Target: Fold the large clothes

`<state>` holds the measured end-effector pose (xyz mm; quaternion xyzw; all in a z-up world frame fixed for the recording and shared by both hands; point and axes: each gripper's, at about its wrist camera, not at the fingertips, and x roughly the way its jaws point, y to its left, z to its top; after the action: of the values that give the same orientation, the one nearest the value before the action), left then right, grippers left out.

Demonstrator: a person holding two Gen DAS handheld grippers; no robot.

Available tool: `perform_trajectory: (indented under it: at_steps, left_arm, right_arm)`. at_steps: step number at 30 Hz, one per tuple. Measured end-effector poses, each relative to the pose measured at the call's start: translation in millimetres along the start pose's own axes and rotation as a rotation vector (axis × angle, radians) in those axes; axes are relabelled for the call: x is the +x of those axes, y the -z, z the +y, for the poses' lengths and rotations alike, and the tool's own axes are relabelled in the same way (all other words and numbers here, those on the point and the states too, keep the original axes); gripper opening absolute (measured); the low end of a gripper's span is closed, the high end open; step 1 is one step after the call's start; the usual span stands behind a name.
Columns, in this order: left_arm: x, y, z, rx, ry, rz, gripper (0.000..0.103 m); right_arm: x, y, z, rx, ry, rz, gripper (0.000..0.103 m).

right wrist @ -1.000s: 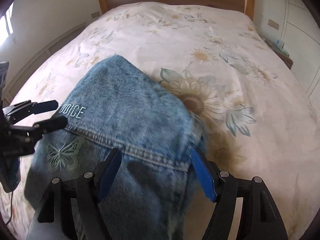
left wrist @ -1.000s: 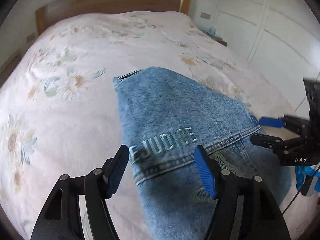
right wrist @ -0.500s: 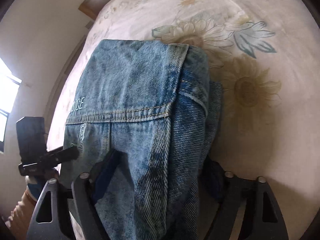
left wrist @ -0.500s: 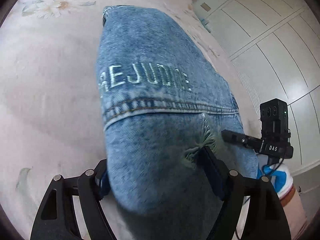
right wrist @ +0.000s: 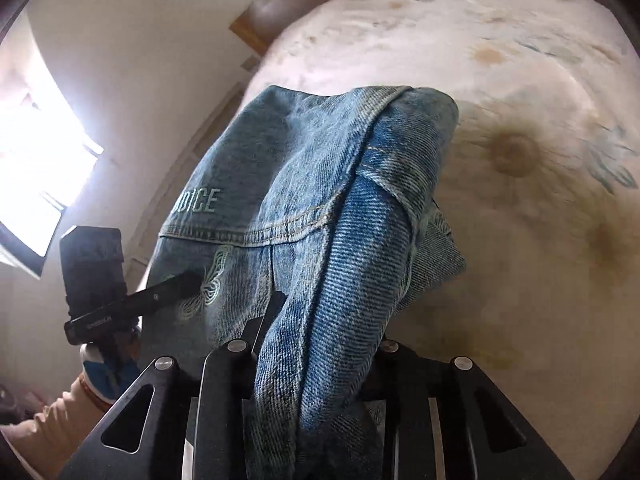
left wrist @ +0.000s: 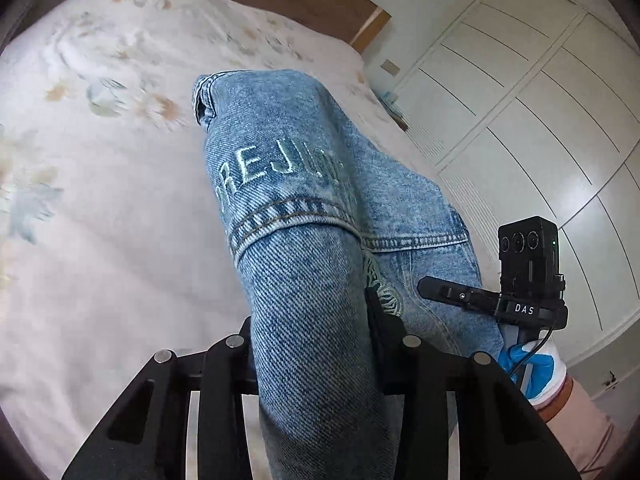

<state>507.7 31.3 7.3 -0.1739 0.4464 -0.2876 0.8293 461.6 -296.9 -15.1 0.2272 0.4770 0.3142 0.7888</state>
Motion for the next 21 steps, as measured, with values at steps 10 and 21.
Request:
perform_trajectory:
  at_steps: [10, 21]
  left_arm:
    - [-13.8, 40.1, 61.0, -0.010, -0.228, 0.072, 0.055]
    - [-67.7, 83.9, 60.1, -0.011, -0.265, 0.025, 0.067]
  right_arm:
    - [106.4, 18.2, 22.7, 0.071, -0.026, 0.115, 0.035]
    - [56.2, 45.6, 13.2, 0.073, 0.132, 0.081, 0.055]
